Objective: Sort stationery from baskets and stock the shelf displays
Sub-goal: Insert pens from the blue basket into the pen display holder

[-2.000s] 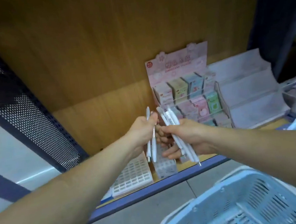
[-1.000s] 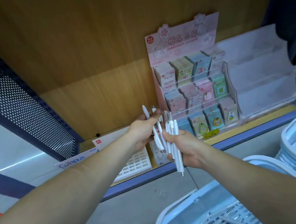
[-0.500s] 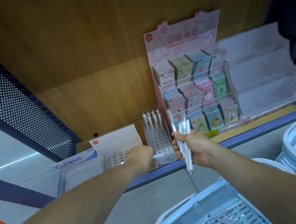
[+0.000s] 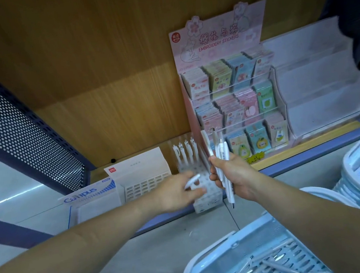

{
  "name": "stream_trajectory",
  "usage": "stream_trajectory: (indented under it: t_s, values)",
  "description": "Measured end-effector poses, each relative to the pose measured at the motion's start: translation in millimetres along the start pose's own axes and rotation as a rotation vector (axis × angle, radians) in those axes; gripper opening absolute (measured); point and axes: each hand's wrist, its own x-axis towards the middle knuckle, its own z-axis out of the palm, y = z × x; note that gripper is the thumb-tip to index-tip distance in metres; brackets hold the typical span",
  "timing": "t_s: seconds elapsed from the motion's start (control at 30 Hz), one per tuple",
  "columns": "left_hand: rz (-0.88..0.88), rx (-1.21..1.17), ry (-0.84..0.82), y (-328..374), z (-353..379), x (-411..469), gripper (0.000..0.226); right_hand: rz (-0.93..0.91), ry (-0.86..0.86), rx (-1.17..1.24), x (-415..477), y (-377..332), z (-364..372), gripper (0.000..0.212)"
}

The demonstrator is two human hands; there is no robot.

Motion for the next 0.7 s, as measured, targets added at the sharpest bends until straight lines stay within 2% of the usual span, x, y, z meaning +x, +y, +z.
stream_trajectory:
  t_s: [0.17,0.23,0.33,0.43,0.5,0.57,0.67,0.7]
  values:
    - [-0.14,-0.82,0.184,29.2,-47.9,6.6,0.023,-0.009,-0.013,0.049,-1.0,-3.1,1.8,0.01]
    - [-0.119,-1.086,0.251,32.4,-61.5,10.8,0.02,0.015,-0.027,0.095,-3.8,-3.7,3.1,0.012]
    - [-0.075,-1.367,0.312,39.5,-65.7,16.9,0.017,0.12,-0.115,0.265,-11.0,-6.0,7.3,0.017]
    - [-0.08,-1.498,0.412,49.1,-56.6,24.0,0.017,0.188,-0.268,0.404,-18.5,-13.2,16.2,0.02]
    - [-0.063,-1.506,0.464,52.4,-50.5,25.4,0.011,0.181,-0.338,0.415,-19.9,-16.8,22.5,0.027]
    - [-0.023,-1.377,0.467,49.7,-45.8,25.1,0.004,0.158,-0.364,0.446,-19.5,-19.7,28.6,0.029]
    - [-0.004,-0.733,0.422,44.8,-41.6,17.7,0.011,0.129,-0.327,0.518,-16.4,-21.9,33.4,0.022]
    - [0.001,-0.594,0.4,44.6,-39.8,15.5,0.01,0.124,-0.307,0.536,-15.2,-22.3,33.5,0.021]
